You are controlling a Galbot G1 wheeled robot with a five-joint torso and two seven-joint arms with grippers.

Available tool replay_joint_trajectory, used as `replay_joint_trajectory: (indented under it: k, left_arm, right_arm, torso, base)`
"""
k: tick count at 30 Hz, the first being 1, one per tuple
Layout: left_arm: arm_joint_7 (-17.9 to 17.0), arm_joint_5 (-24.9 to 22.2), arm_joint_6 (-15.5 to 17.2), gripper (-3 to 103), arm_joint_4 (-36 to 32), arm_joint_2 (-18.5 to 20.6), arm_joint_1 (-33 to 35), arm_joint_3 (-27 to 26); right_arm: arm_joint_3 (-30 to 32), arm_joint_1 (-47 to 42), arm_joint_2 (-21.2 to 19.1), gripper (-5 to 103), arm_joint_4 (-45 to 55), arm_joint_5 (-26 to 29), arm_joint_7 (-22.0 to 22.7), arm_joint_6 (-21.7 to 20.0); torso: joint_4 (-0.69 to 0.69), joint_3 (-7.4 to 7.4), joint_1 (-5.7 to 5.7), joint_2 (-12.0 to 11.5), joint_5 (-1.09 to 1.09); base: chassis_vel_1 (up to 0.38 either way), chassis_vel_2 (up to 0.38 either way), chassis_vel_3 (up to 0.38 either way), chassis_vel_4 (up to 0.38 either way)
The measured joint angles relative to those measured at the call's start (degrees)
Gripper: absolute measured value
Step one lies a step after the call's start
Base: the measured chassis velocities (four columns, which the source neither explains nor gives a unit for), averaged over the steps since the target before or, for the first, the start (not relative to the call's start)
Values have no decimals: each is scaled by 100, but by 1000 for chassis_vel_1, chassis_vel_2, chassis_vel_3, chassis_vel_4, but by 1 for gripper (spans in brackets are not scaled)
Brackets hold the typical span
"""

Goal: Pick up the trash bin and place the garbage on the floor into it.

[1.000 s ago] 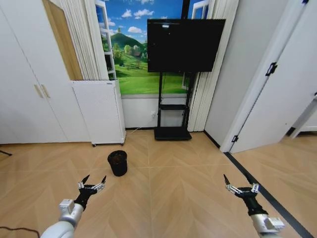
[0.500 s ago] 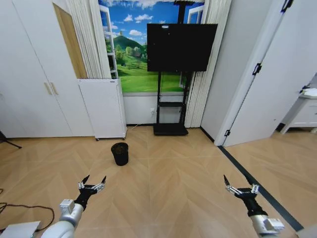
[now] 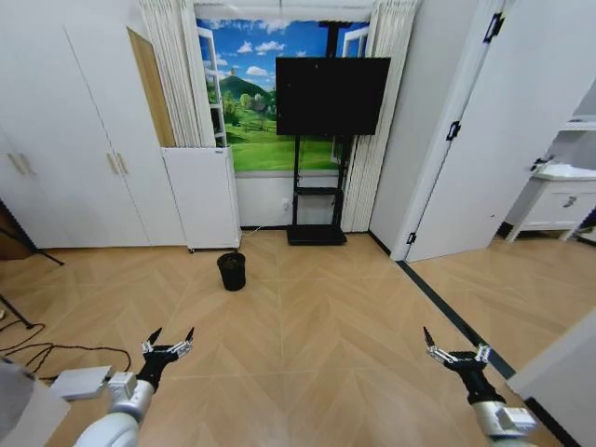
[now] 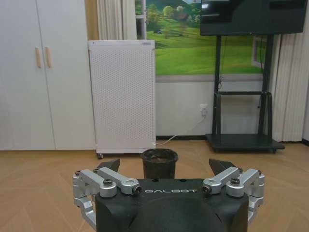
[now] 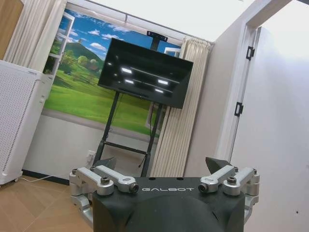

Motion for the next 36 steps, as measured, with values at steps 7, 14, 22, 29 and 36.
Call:
replay_joint_trajectory:
  k: [7, 14, 22, 29, 36]
  left_arm:
    - [-57, -83, 48, 100, -36, 132, -90, -173]
    - [-146, -175, 66, 100, -120, 167, -228, -293]
    - [-226, -312, 172, 100, -288, 194, -321, -356]
    - [-249, -208, 180, 100, -280, 47, -231, -342]
    - [-224, -143, 152, 100, -262, -27, -140, -343]
  right_arm:
    - [54, -107, -246, 100, 183, 52, 8, 21]
    - [228, -69, -510, 100, 258, 274, 131, -63]
    - [436, -150, -670, 100, 264, 465, 96, -99]
    - [364, -106, -480, 100, 133, 417, 12, -41]
    - [353, -90, -394, 100, 113, 391, -18, 10]
  torso:
    - [-1, 4, 9, -4, 3]
    - [0, 2, 5, -3, 3]
    - [-2, 2, 5, -3, 4]
    - [-1, 2, 5, -3, 2]
    - [-1, 2, 5, -2, 3]
  base:
    - [-64, 64, 55, -54]
    - [-6, 6, 7, -10]
    - [0, 0, 0, 0]
    - [0, 0, 0, 0]
    - [0, 0, 0, 0]
